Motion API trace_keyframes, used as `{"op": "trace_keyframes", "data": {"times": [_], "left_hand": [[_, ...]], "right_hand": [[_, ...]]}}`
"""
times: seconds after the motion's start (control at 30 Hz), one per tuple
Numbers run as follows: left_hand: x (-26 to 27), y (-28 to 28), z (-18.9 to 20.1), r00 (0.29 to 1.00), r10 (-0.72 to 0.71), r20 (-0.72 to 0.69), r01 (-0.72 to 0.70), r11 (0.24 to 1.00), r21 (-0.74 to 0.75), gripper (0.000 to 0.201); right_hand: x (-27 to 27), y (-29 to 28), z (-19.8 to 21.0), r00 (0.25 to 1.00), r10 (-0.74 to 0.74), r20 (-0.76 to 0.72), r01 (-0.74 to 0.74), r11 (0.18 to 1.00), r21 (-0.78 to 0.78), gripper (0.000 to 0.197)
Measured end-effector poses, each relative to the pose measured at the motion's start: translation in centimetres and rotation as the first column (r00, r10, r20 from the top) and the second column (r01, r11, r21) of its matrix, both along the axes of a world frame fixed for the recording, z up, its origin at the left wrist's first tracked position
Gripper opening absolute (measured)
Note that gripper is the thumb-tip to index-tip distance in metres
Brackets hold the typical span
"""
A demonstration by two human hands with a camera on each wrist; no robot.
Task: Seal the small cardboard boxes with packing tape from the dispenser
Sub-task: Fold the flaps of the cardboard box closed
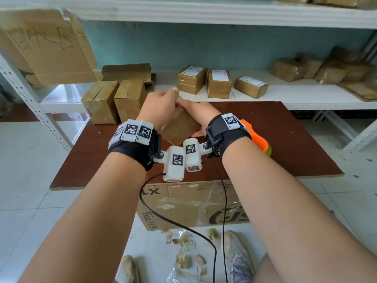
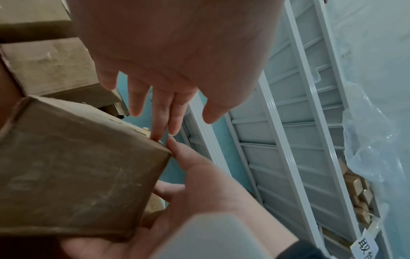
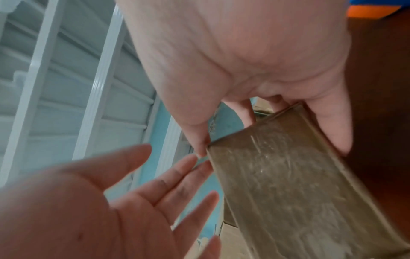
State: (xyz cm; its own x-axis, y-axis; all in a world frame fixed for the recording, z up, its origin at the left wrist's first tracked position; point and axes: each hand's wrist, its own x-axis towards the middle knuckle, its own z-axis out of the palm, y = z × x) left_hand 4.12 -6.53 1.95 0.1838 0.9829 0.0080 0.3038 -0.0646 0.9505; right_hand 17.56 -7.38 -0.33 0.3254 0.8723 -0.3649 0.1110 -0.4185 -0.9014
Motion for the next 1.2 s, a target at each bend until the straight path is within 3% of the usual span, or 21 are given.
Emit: {"op": "trace_keyframes", "data": {"times": [0.07,0.2,0.27,0.33,0.43,0.57,0.63,0.7,0.77,0.83,0.9,1.07,1.2], "left_hand": [[0.2,-1.8,0.3,1.0,-0.019,0.017,0.019,1.0,-0.002,0.057],[0.7,-5.0,0.1,0.998,-0.059,0.018,0.059,0.998,-0.002,0.04],[0.5,-6.0,0.2,1.0,-0.007,-0.002,0.008,0.999,0.041,0.031],[-0.2,-6.7,0.0,0.997,0.081,0.007,-0.081,0.995,0.063,0.038],[-1.4,-8.0,-1.5,0.981,0.173,0.087,-0.16,0.977,-0.142,0.063],[-1.9,-8.3,-4.0,0.964,0.153,0.217,-0.034,0.882,-0.469,0.044],[-2.2,-7.9,-4.5,0.931,0.177,0.319,0.015,0.856,-0.517,0.034],[-2.7,-7.6,-4.7,0.919,0.192,0.344,0.024,0.844,-0.535,0.029],[-3.3,-7.3,-5.4,0.924,0.203,0.323,0.013,0.83,-0.558,0.028],[-3.8,-7.2,-6.2,0.941,0.186,0.282,0.008,0.823,-0.568,0.029],[-4.1,-6.9,-7.1,0.956,0.158,0.248,0.009,0.828,-0.561,0.027],[-3.8,-6.9,-7.4,0.976,0.131,0.176,-0.04,0.895,-0.445,0.011],[-2.9,-6.2,-7.3,0.917,0.298,0.267,-0.171,0.894,-0.413,0.019]], "right_hand": [[0.6,-1.7,0.1,0.998,-0.026,-0.05,0.025,1.0,-0.015,0.09],[1.2,-5.9,-0.6,0.973,-0.11,-0.203,0.111,0.994,-0.004,0.062],[1.6,-7.5,-1.5,0.95,-0.166,-0.265,0.167,0.986,-0.017,0.053],[1.7,-8.4,-1.9,0.934,-0.183,-0.306,0.18,0.983,-0.037,0.049],[2.0,-9.3,-1.8,0.916,-0.179,-0.36,0.18,0.983,-0.032,0.039],[2.5,-9.5,-2.2,0.89,-0.162,-0.426,0.172,0.985,-0.015,0.045],[2.4,-9.0,-3.4,0.897,-0.173,-0.407,0.176,0.984,-0.031,0.053],[2.2,-8.3,-4.5,0.934,-0.175,-0.31,0.153,0.984,-0.096,0.073],[1.9,-8.4,-4.9,0.997,-0.075,-0.033,0.07,0.988,-0.139,0.08],[1.7,-8.6,-5.5,0.985,0.027,0.168,-0.012,0.996,-0.091,0.074],[1.3,-8.9,-6.1,0.974,0.108,0.199,-0.103,0.994,-0.035,0.068],[0.1,-8.3,-6.7,0.976,0.144,0.161,-0.161,0.982,0.094,0.041],[-0.3,-7.4,-6.5,0.979,0.052,0.199,-0.098,0.968,0.229,0.065]]}}
